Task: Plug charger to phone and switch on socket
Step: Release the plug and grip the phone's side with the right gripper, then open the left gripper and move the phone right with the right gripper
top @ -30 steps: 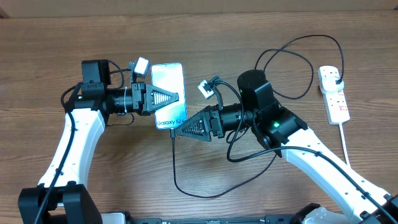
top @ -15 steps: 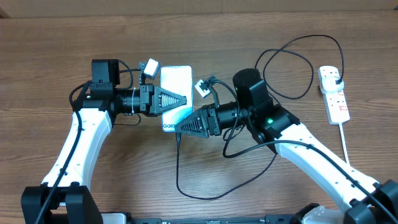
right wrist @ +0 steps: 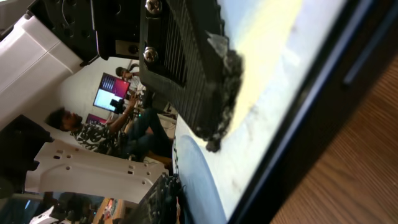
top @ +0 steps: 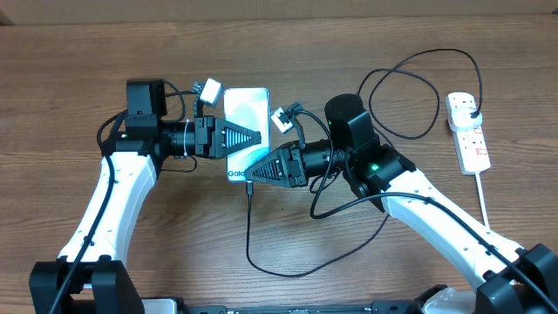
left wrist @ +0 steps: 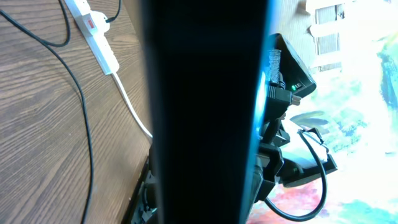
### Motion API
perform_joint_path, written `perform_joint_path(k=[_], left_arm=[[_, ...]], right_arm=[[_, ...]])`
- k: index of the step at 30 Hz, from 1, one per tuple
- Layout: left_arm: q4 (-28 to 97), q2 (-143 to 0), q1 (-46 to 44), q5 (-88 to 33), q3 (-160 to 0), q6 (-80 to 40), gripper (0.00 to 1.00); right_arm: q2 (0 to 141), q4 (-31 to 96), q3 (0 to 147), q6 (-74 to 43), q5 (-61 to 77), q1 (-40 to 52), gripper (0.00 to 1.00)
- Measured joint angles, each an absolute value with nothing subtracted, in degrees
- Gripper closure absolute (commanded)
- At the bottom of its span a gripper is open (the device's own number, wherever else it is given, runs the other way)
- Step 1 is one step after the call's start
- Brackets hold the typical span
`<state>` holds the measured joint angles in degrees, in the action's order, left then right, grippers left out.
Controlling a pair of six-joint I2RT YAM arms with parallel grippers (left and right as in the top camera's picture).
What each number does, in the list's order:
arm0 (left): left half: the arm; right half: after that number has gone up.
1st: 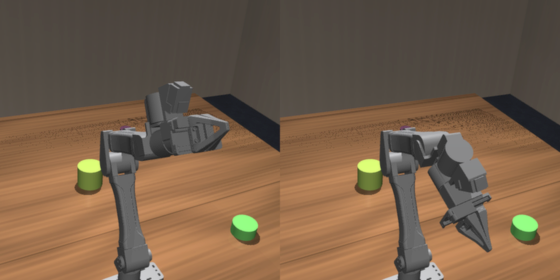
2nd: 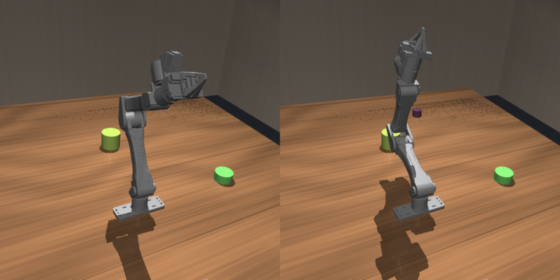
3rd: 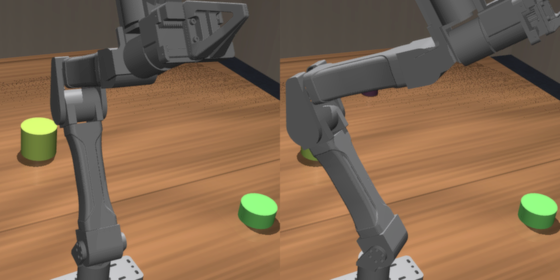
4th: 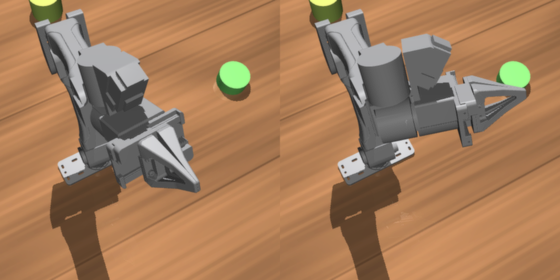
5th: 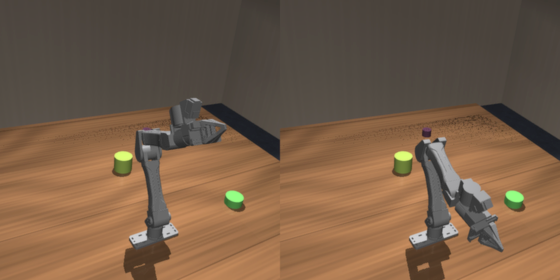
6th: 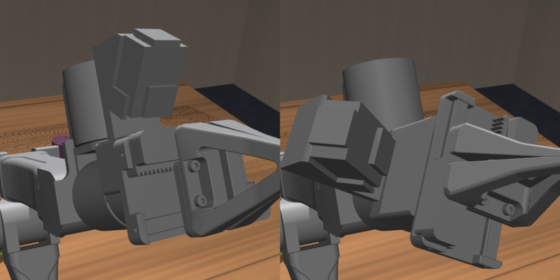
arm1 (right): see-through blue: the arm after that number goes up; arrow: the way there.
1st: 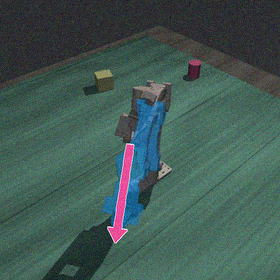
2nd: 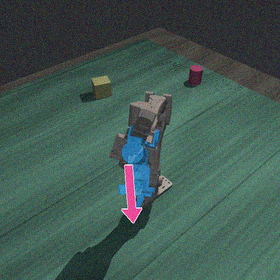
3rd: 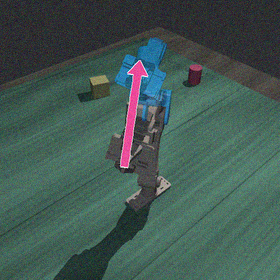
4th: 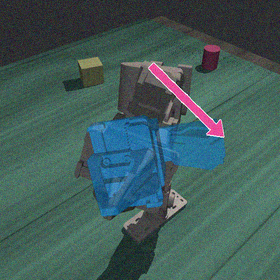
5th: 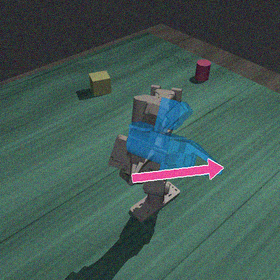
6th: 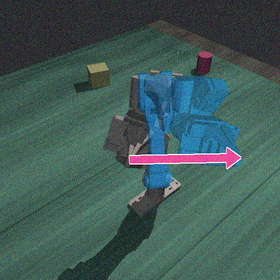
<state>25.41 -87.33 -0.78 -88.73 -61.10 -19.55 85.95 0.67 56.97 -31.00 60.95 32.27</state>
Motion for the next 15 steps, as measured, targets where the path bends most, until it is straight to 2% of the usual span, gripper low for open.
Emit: perform_joint_path(k=[4, 10, 13, 15], left_arm=[[24.4, -87.1, -0.8, -89.5, -61.1, -18.9, 0.85], [24.6, -87.0, -0.8, -86.7, -61.1, -19.3, 0.73], [24.6, -87.0, -0.8, -84.9, -61.1, -19.3, 0.57], [23.6, -87.0, -0.8, -83.4, -61.1, -19.5, 0.39]], right_arm=[[86.2, 0.5, 56.9, -32.2, 61.5, 32.1, 0.96], [86.5, 0.5, 56.9, -32.3, 60.5, 32.0, 0.96], [86.5, 0.5, 56.9, -32.3, 60.0, 32.0, 0.96], [86.5, 0.5, 56.9, -32.1, 60.0, 31.9, 0.96]])
